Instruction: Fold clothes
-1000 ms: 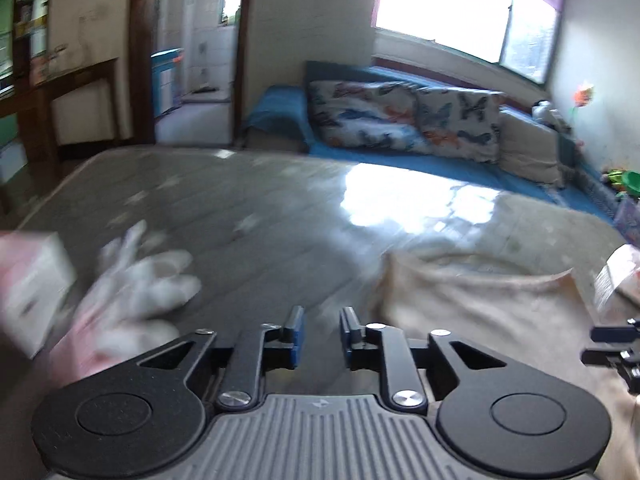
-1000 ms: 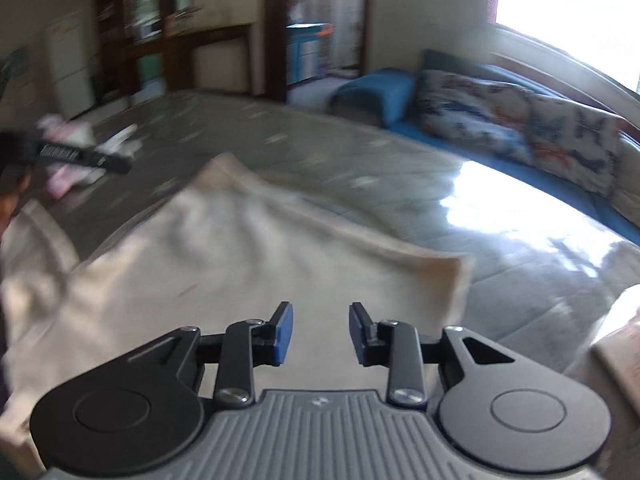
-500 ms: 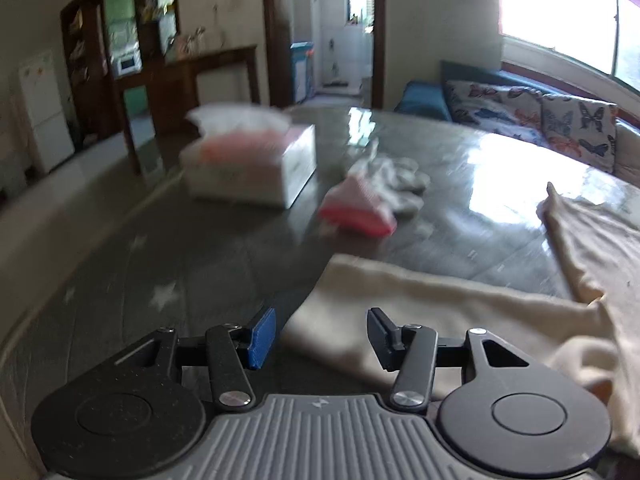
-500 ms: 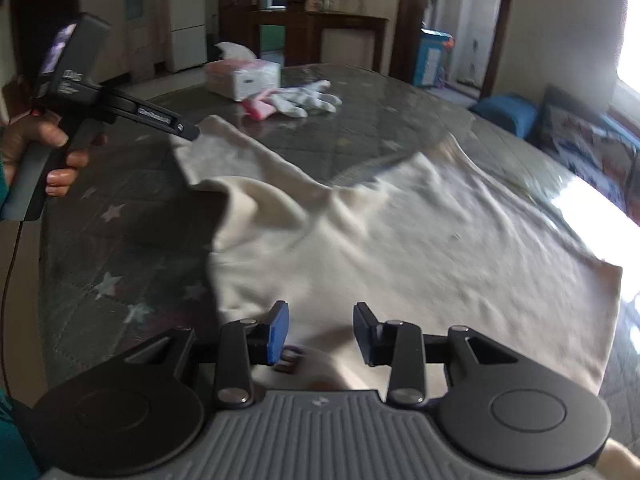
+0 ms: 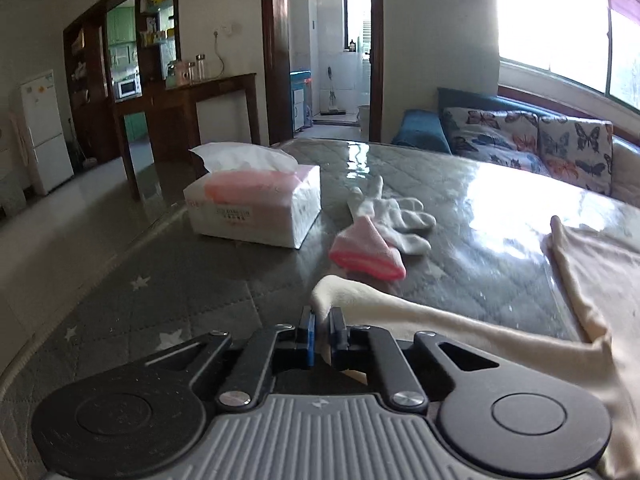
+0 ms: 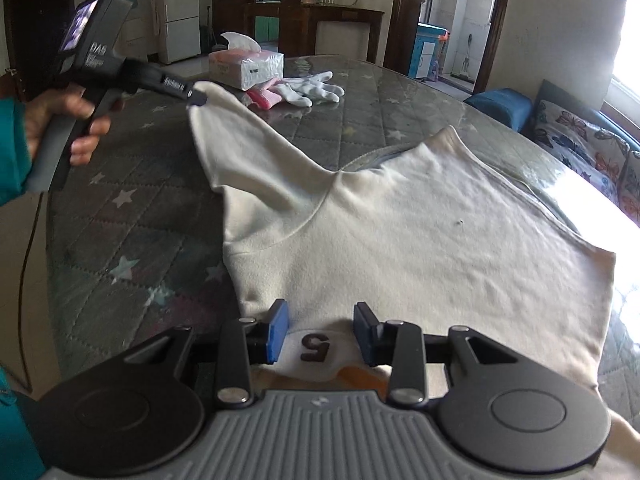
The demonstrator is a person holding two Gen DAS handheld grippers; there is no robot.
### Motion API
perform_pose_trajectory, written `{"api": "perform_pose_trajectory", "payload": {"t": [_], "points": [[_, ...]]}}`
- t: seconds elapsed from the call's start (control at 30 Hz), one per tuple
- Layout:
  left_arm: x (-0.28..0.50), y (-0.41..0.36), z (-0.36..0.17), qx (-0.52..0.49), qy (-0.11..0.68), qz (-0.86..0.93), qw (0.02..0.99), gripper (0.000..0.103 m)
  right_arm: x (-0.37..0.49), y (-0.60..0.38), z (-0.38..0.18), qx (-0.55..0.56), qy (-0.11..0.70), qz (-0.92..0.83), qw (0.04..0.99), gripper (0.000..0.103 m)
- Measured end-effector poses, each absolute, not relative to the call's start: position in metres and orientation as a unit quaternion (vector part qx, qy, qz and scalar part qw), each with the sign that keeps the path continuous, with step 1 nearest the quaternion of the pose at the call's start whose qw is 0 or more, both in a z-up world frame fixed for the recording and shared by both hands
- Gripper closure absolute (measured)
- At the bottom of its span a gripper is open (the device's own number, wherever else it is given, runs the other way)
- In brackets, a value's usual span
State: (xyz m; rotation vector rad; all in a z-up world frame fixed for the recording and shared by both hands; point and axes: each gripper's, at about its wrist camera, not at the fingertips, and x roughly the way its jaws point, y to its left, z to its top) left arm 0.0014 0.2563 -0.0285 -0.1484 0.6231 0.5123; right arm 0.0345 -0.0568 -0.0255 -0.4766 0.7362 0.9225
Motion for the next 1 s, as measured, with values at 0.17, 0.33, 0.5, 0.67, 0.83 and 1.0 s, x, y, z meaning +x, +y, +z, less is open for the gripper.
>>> {"api": "perform_pose_trajectory", "payload": {"t": [0.17,0.33,0.5,0.67,0.83,1.0], "points": [[0.006,0.26,-0.039,-0.065,0.32,0.253,0.911,0.095,0.037,-0.058,-0.02,-0.217,0.339,0.432,0.807,0.067],[0.008,0.262,-0.039,-0.058,0.322,0.26,0.908,0.095,0.035,-0.059,-0.023,-0.214,0.351,0.434,0.801,0.067],[0.009,0.265,-0.041,-0.055,0.328,0.263,0.906,0.093,0.033,-0.07,-0.01,-0.19,0.344,0.446,0.804,0.067],[0.012,0.265,-0.041,-0.047,0.337,0.262,0.903,0.088,0.03,-0.08,-0.015,-0.202,0.36,0.439,0.798,0.067],[0.008,0.256,-0.031,-0.048,0.333,0.242,0.91,0.085,0.016,-0.097,0.001,-0.185,0.339,0.453,0.803,0.066],[0.005,0.241,-0.015,-0.05,0.323,0.213,0.921,0.085,0.02,-0.119,0.005,-0.176,0.337,0.416,0.826,0.066]]}}
